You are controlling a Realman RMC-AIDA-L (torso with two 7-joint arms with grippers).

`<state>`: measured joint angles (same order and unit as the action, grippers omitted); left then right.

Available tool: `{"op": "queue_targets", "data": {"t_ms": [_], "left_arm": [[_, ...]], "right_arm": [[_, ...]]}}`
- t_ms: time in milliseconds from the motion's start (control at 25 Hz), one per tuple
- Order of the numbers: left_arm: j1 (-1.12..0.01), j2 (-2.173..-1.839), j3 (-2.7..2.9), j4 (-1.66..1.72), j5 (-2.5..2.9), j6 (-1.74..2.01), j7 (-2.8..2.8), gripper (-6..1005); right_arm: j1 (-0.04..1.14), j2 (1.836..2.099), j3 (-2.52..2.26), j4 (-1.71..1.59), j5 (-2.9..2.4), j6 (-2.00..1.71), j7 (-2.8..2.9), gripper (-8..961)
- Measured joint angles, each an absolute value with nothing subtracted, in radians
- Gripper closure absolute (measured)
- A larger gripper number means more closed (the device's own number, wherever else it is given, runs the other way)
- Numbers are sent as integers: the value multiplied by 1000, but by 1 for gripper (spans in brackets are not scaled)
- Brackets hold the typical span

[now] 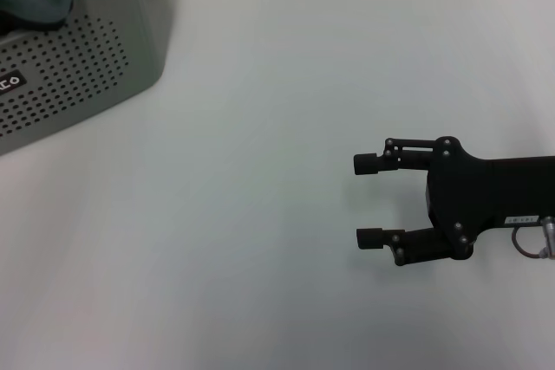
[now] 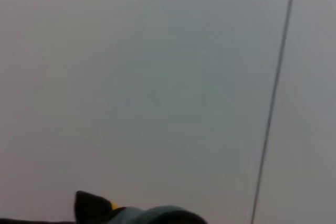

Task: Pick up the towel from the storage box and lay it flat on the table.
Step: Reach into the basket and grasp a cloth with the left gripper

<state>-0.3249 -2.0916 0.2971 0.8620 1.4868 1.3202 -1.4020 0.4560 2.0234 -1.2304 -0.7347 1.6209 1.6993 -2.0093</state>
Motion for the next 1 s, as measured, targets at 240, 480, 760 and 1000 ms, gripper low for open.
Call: {"op": "queue_targets", "data": {"t_ms": [240,480,760,1000], "left_arm": [[-327,-2091,317,856,1485,1312,-1412,123],[-330,-2081,335,859,1477,1391,-1442,227],[-349,-2086,327,849,1475,1366,-1447,392],[-353,-2088,330,839,1450,1359,-1468,644]], "right_arm": [[456,2023,-1225,-735,1622,1700,-2010,184],[456,2023,-1223,-735,1623,1701,-2010,185],[443,2023,-1223,-739,1630,1703,-2012,186],[436,2022,-1223,-739,1639,1706,-2022,187]]}}
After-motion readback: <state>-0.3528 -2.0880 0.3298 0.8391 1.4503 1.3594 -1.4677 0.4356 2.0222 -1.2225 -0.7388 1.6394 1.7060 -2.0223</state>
